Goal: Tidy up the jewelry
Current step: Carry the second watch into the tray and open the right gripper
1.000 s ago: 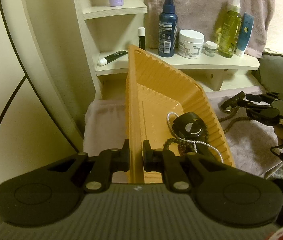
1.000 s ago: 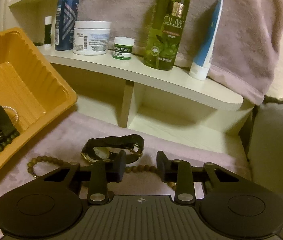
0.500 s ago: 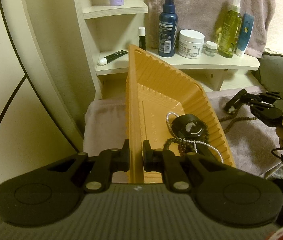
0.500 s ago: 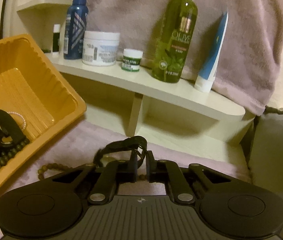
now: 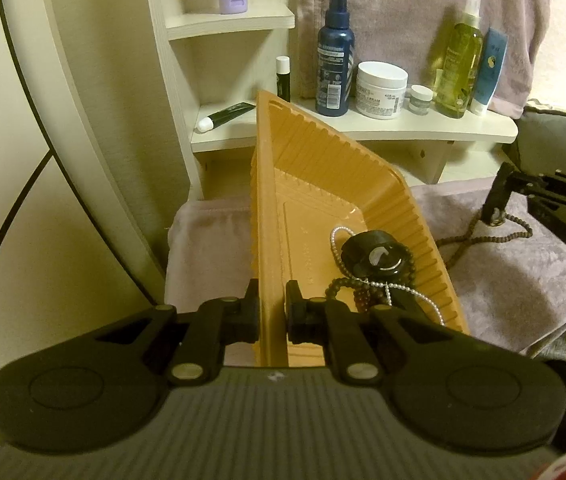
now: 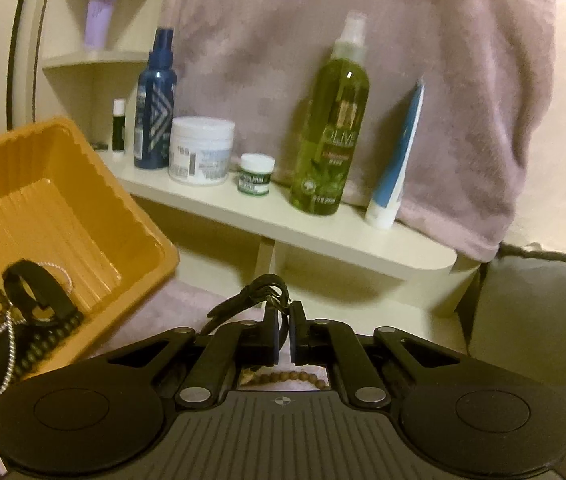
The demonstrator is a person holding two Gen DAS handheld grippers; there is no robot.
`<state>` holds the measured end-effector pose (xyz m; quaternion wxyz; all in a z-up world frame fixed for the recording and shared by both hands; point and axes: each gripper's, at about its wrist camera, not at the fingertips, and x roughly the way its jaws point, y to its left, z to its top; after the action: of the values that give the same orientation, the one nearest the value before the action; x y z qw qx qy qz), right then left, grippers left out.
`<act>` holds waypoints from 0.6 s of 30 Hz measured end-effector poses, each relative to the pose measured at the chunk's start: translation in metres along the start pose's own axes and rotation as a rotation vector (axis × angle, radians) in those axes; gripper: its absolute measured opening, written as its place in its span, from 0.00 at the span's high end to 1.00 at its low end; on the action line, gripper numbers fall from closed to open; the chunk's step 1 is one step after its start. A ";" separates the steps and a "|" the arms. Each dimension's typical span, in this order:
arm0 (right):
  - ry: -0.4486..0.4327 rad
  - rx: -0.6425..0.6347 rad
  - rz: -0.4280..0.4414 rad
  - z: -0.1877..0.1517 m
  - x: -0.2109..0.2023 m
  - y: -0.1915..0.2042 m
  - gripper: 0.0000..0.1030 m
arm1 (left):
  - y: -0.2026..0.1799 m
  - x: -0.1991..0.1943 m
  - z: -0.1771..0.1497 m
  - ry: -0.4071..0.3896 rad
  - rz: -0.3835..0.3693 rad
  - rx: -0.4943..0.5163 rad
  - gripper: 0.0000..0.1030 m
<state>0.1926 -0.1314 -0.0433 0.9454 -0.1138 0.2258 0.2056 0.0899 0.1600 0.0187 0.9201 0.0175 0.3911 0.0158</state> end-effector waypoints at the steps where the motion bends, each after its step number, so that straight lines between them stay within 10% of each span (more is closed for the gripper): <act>1: -0.002 0.003 0.005 0.002 -0.004 0.000 0.95 | 0.000 0.000 0.000 0.000 0.000 0.000 0.90; 18: 0.001 0.074 0.156 0.021 -0.046 0.029 0.95 | -0.001 -0.002 0.001 -0.006 -0.004 0.000 0.90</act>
<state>0.1510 -0.1147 -0.0068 0.9299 -0.0611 0.2419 0.2703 0.0891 0.1590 0.0206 0.9212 0.0165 0.3885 0.0138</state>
